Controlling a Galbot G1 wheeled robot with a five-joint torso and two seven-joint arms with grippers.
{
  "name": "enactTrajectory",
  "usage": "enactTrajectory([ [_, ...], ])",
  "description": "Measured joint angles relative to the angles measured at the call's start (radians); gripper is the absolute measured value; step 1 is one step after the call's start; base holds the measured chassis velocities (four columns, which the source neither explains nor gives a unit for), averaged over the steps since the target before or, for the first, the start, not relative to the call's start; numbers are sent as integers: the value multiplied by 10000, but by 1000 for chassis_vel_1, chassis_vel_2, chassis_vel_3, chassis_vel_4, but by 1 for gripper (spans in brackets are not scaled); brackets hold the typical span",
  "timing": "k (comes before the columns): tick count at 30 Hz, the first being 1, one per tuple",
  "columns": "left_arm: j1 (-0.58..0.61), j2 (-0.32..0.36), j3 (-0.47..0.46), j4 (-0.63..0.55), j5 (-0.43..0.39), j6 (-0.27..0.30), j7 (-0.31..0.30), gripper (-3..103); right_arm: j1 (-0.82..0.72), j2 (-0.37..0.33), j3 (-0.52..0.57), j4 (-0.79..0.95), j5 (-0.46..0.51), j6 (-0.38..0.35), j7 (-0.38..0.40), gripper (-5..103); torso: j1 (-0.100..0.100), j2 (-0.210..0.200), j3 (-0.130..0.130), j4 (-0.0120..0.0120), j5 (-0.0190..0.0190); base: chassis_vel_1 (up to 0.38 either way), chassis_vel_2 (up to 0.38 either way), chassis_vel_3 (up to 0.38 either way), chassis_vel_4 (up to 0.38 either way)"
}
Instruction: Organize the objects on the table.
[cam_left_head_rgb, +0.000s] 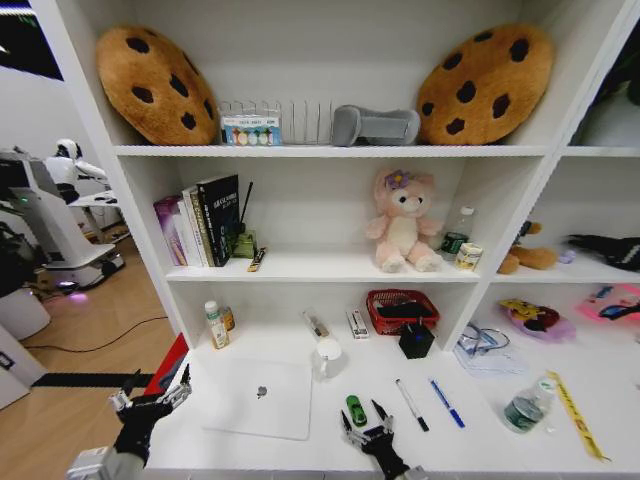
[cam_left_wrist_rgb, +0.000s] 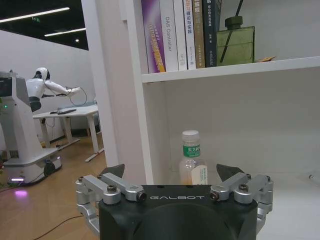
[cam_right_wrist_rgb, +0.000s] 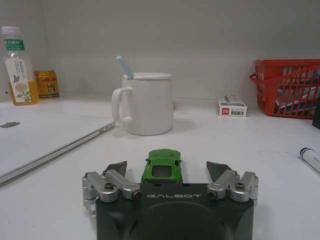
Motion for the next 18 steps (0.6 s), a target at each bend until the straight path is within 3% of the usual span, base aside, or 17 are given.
enactTrajectory([
  [1, 0, 0, 0, 0, 0, 0, 0, 100, 0, 0, 0, 0, 0, 0, 0, 98, 0, 0, 0, 0, 0, 0, 0, 0, 0],
  [3, 19, -37, 77, 2, 59, 0, 0, 100, -26, 63, -44, 0, -41, -17, -4, 83, 0, 0, 0, 0, 0, 0, 0, 0, 0],
  [7, 73, -41, 146, 10, 180, -7, 18, 100, -57, 97, -52, 2, -143, -37, 17, 71, 0, 0, 0, -1, -1, 0, 0, 0, 0],
  [9, 120, -20, 225, 46, 289, -50, 64, 100, -93, 117, -16, -7, -180, -34, 16, 55, -1, 0, 0, 0, -1, 0, 0, 0, 0],
  [12, 105, -10, 247, 62, 298, -60, 64, 100, -97, 126, -4, -11, -180, -33, 19, 55, -1, 1, 0, 0, -1, 0, 0, 0, 0],
  [13, 77, -6, 279, 89, 312, -84, 63, 100, -72, 146, -1, -15, -185, -44, 139, 44, -1, 0, 0, 0, 0, 0, 0, 0, 0],
  [18, 90, 3, 319, 121, 373, -122, 54, 100, -62, 155, 44, 26, -143, -117, 280, 37, 0, 0, 0, 0, 0, 0, 0, 0, 0],
])
